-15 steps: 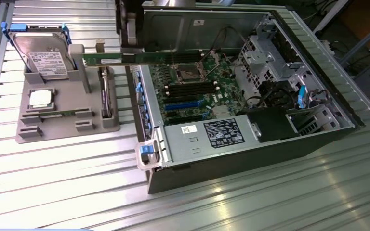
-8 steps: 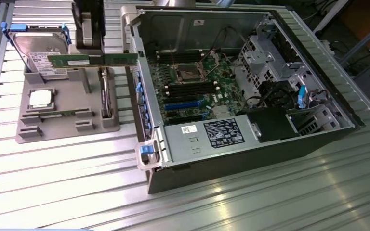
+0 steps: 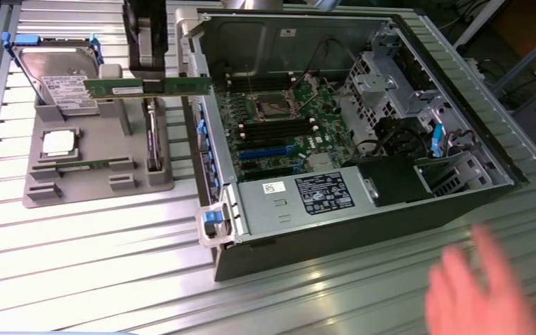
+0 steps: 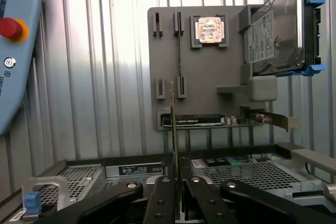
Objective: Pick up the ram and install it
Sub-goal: 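Pick up the ram and move it above insertion slot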
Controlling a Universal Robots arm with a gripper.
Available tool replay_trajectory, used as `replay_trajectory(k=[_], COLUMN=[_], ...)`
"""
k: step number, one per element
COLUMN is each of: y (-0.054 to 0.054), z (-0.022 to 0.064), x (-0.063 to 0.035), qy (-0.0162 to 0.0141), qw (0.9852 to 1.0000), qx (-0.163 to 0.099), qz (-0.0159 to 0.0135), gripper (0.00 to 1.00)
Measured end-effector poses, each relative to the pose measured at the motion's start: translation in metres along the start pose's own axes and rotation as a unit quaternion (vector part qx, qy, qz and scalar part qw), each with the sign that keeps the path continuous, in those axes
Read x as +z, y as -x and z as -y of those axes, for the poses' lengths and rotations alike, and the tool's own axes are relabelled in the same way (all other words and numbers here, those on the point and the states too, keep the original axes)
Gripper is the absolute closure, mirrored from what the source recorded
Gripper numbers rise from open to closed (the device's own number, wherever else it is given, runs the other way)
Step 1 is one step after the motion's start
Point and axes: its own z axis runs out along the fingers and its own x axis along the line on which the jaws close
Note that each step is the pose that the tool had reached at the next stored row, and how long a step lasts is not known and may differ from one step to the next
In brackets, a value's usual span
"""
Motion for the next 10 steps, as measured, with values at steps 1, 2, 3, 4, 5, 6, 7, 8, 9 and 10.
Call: replay_trajectory(k=[1,2,3,4,5,6,7,8,9,10], y=[0.0,0.0,0.0,0.0,0.0,0.0,0.0,0.0,0.0,-0.001], z=[0.0018,0.002,0.0021,0.0022,0.0024,0.0027,0.0028,0.0025,-0.0014,-0.0082], x=[-0.0001,-0.0001,-0.0001,-0.0001,-0.0001,-0.0001,-0.0001,-0.0001,0.0,0.0002], qy=[0.0,0.0,0.0,0.0,0.0,0.0,0.0,0.0,0.0,0.0], qw=[1.0,1.0,1.0,1.0,1.0,1.0,1.0,1.0,1.0,1.0], qx=[0.0,0.0,0.0,0.0,0.0,0.0,0.0,0.0,0.0,0.0], qz=[0.0,0.0,0.0,0.0,0.0,0.0,0.0,-0.0001,0.0,0.0], gripper=[0.86,0.86,0.86,0.86,0.86,0.86,0.86,0.86,0.86,0.86])
